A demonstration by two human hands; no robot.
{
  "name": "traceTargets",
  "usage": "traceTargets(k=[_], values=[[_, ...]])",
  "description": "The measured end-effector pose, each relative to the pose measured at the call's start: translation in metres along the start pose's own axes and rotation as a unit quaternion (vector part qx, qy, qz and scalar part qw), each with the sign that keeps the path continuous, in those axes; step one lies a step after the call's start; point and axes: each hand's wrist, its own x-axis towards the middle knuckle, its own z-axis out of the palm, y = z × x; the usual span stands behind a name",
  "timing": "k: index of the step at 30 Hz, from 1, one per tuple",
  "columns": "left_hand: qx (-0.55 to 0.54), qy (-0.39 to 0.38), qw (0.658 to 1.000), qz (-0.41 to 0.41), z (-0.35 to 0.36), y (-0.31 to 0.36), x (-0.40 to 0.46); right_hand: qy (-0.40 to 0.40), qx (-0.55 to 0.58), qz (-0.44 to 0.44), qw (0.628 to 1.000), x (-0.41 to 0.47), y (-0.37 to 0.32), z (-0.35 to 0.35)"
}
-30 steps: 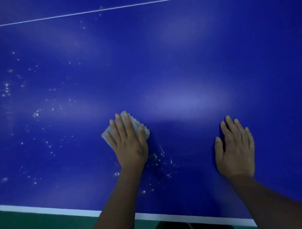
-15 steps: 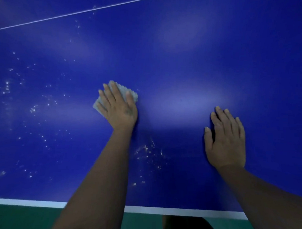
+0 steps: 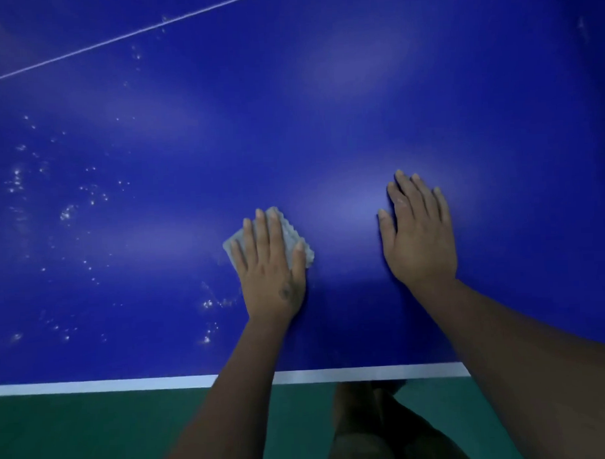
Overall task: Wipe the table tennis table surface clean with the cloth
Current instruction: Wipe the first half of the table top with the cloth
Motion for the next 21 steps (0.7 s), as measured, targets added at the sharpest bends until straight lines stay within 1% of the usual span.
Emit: traceTargets(k=[3,6,8,10,13,17,19,21], values=[[-0.015,-0.019,1.0,0.015,-0.005,-0.006,0.024,-0.02,0.016,-0.014,1.0,0.0,0.003,-0.003],[-0.046,-0.034,0.998,-0.017,-0.008,-0.009,0.05,-0.027,0.023,-0.017,0.999,-0.012,-0.001,-0.01],[-0.042,-0.012,0.998,-0.041,-0.004,-0.001,0.041,-0.026,0.014,-0.022,0.999,-0.036,-0.004,-0.011],[-0.042,0.012,0.998,-0.05,-0.001,0.01,0.012,-0.029,-0.017,-0.033,0.999,-0.069,-0.003,-0.009],[-0.045,0.017,0.998,-0.052,0.003,0.019,-0.025,-0.023,-0.051,-0.033,0.998,-0.102,0.002,-0.007],[-0.05,0.018,0.995,-0.082,0.006,0.029,-0.002,-0.004,-0.036,-0.023,0.999,-0.1,0.001,-0.004],[-0.06,0.022,0.995,-0.071,0.006,0.043,0.023,0.002,-0.032,-0.021,0.999,-0.101,0.001,-0.002],[-0.063,0.022,0.997,-0.033,0.007,0.062,0.042,0.007,-0.033,-0.025,0.999,-0.103,0.002,-0.001]])
